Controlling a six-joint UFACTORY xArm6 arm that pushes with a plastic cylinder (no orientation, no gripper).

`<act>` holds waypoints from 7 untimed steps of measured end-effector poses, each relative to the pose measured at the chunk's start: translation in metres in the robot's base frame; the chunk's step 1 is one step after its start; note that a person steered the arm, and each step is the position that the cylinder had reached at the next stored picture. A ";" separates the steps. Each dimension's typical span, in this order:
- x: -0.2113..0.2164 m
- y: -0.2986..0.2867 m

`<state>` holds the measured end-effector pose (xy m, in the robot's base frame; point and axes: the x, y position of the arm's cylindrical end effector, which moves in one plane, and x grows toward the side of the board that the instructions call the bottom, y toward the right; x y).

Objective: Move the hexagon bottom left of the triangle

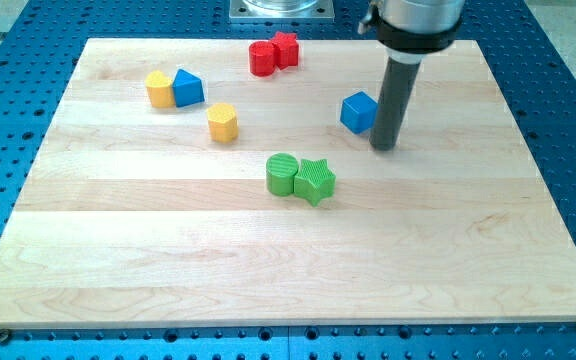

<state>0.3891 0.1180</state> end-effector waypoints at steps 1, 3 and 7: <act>-0.037 -0.008; -0.030 -0.035; -0.069 -0.110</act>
<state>0.3200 0.0084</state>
